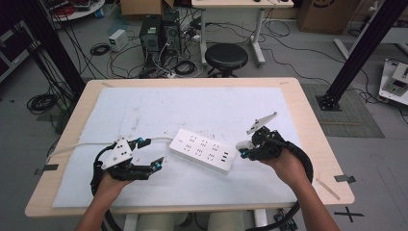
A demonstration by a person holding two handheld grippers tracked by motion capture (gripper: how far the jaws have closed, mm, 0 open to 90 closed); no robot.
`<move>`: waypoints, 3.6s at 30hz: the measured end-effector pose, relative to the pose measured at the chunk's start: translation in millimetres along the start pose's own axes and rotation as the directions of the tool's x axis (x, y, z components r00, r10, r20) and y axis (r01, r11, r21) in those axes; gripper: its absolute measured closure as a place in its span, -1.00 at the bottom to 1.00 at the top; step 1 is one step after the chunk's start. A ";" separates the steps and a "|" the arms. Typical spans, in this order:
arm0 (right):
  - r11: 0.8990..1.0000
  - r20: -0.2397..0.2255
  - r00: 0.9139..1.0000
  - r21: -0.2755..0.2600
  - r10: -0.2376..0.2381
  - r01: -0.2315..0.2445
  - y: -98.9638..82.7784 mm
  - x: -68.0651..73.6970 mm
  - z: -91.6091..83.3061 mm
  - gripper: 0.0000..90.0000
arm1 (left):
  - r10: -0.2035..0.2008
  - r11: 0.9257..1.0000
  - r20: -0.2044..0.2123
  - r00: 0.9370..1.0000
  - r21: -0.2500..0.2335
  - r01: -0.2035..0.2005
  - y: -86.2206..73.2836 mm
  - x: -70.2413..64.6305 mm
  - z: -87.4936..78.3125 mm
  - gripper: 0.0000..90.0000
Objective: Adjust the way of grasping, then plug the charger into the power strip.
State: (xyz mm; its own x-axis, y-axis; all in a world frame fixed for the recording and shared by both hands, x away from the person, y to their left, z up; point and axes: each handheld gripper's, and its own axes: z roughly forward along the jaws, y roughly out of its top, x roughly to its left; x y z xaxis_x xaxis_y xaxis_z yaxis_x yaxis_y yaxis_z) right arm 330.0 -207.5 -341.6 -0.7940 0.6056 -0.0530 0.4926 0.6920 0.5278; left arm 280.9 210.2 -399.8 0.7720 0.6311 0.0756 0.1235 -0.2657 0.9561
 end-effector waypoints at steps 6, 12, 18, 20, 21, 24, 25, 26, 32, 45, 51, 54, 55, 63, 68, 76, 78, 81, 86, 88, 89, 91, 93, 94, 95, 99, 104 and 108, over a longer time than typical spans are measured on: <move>1.000 -0.009 1.000 0.007 -0.004 0.004 6.6 -4.5 -1.7 0.40 | -0.039 0.999 -0.016 0.999 0.004 0.039 -5.0 4.1 -0.7 -0.48; 1.000 -0.028 1.000 0.028 0.002 -0.002 16.7 -8.5 0.1 0.40 | -0.060 0.998 -0.022 0.998 0.007 0.060 -8.5 8.6 -3.9 -0.48; 0.998 -0.041 0.999 0.059 -0.034 0.037 37.8 -9.2 4.9 0.40 | -0.074 0.997 -0.043 0.996 0.002 0.074 -12.7 13.1 -11.4 -0.48; 0.995 -0.047 0.997 0.076 -0.061 0.064 45.7 -8.8 8.4 0.40 | -0.085 0.996 -0.048 0.995 0.003 0.085 -14.7 13.5 -13.4 -0.48; 0.994 -0.044 0.997 0.088 -0.065 0.069 49.6 -7.8 10.4 0.40 | -0.091 0.996 -0.052 0.995 0.002 0.091 -15.7 13.4 -14.1 -0.48; 0.990 -0.051 0.995 0.113 -0.081 0.087 60.7 -5.6 16.5 0.40 | -0.097 0.995 -0.057 0.994 0.004 0.098 -18.0 13.5 -16.3 -0.48; 0.988 -0.052 0.994 0.121 -0.094 0.100 64.3 -5.2 18.5 0.40 | -0.102 0.995 -0.058 0.993 0.004 0.102 -18.7 13.4 -16.9 -0.48; 0.986 -0.053 0.994 0.128 -0.097 0.103 67.7 -4.1 20.0 0.40 | -0.106 0.994 -0.060 0.993 0.003 0.106 -19.3 13.6 -17.4 -0.48; 0.979 -0.082 0.986 0.135 -0.146 0.156 83.5 -3.5 27.3 0.40 | -0.116 0.993 -0.070 0.991 0.001 0.116 -21.7 16.1 -21.3 -0.48; 0.971 -0.126 0.978 0.153 -0.165 0.184 94.5 -2.9 43.3 0.40 | -0.130 0.992 -0.068 0.989 -0.005 0.130 -27.0 17.2 -21.6 -0.48; 0.972 -0.156 0.976 0.158 -0.151 0.175 96.3 -4.0 49.1 0.40 | -0.132 0.991 -0.066 0.989 -0.008 0.131 -27.7 16.7 -20.5 -0.48; 0.967 -0.167 0.974 0.175 -0.156 0.185 94.9 -3.5 51.5 0.40 | -0.130 0.992 -0.063 0.990 -0.007 0.130 -28.0 16.4 -20.2 -0.48; 0.966 -0.170 0.974 0.182 -0.152 0.183 93.9 -3.6 51.9 0.40 | -0.129 0.992 -0.062 0.990 -0.006 0.129 -28.2 16.4 -20.3 -0.48; 0.951 -0.191 0.968 0.231 -0.161 0.204 91.1 -2.9 59.8 0.40 | -0.132 0.991 -0.065 0.989 -0.011 0.131 -29.1 16.1 -22.1 -0.48; 0.937 -0.196 0.964 0.265 -0.178 0.227 94.4 1.8 69.8 0.40 | -0.134 0.991 -0.069 0.989 -0.013 0.133 -29.9 16.7 -24.5 -0.48; 0.920 -0.190 0.961 0.301 -0.202 0.253 99.3 6.4 79.6 0.40 | -0.141 0.990 -0.074 0.987 -0.018 0.140 -32.8 18.9 -26.8 -0.48; 0.914 -0.191 0.959 0.310 -0.210 0.262 101.2 7.2 80.2 0.40 | -0.146 0.989 -0.072 0.987 -0.020 0.145 -33.6 18.8 -26.3 -0.48; 0.900 -0.182 0.956 0.336 -0.230 0.280 104.9 10.7 81.0 0.41 | -0.147 0.989 -0.069 0.987 -0.019 0.146 -34.3 19.3 -25.6 -0.48; 0.875 -0.182 0.952 0.381 -0.246 0.299 113.1 12.6 84.6 0.41 | -0.151 0.988 -0.064 0.986 -0.024 0.150 -34.9 18.5 -25.1 -0.48; 0.869 -0.184 0.952 0.394 -0.246 0.301 115.8 13.0 85.9 0.41 | -0.150 0.989 -0.066 0.986 -0.027 0.148 -35.4 18.8 -25.4 -0.48; 0.867 -0.181 0.954 0.403 -0.241 0.295 117.4 14.3 86.6 0.41 | -0.150 0.988 -0.064 0.987 -0.026 0.149 -35.6 19.1 -25.9 -0.48; 0.864 -0.183 0.956 0.415 -0.229 0.287 119.5 14.6 88.2 0.41 | -0.156 0.988 -0.066 0.985 -0.029 0.155 -36.1 18.9 -26.0 -0.48; 0.856 -0.184 0.955 0.426 -0.235 0.293 121.7 14.6 89.3 0.41 | -0.155 0.988 -0.065 0.986 -0.031 0.154 -36.2 19.0 -26.1 -0.48; 0.856 -0.180 0.955 0.427 -0.234 0.290 122.1 16.1 89.9 0.41 | -0.156 0.987 -0.065 0.986 -0.032 0.154 -36.2 19.0 -26.1 -0.48; 0.851 -0.172 0.956 0.437 -0.240 0.292 123.2 17.5 90.1 0.41 | -0.158 0.987 -0.064 0.985 -0.033 0.156 -36.1 19.0 -26.0 -0.48; 0.853 -0.153 0.962 0.447 -0.225 0.270 124.7 21.0 92.5 0.41 | -0.161 0.987 -0.062 0.985 -0.039 0.159 -36.1 19.2 -25.6 -0.48; 0.840 -0.127 0.962 0.469 -0.241 0.273 122.4 26.7 100.1 0.41 | -0.165 0.986 -0.063 0.984 -0.044 0.162 -37.0 19.0 -26.1 -0.48; 0.853 -0.132 0.968 0.458 -0.213 0.251 120.2 23.1 98.9 0.41 | -0.166 0.986 -0.063 0.984 -0.042 0.164 -38.4 20.4 -27.5 -0.48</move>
State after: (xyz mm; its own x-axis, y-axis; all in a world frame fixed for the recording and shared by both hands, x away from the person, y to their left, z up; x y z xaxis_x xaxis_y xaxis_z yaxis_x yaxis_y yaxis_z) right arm 406.1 -71.4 -363.3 -0.9208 0.3866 -0.0518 0.3843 0.9219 0.0486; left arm 274.7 253.3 -427.2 0.6999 0.7112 -0.0664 0.2219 -0.1282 0.9666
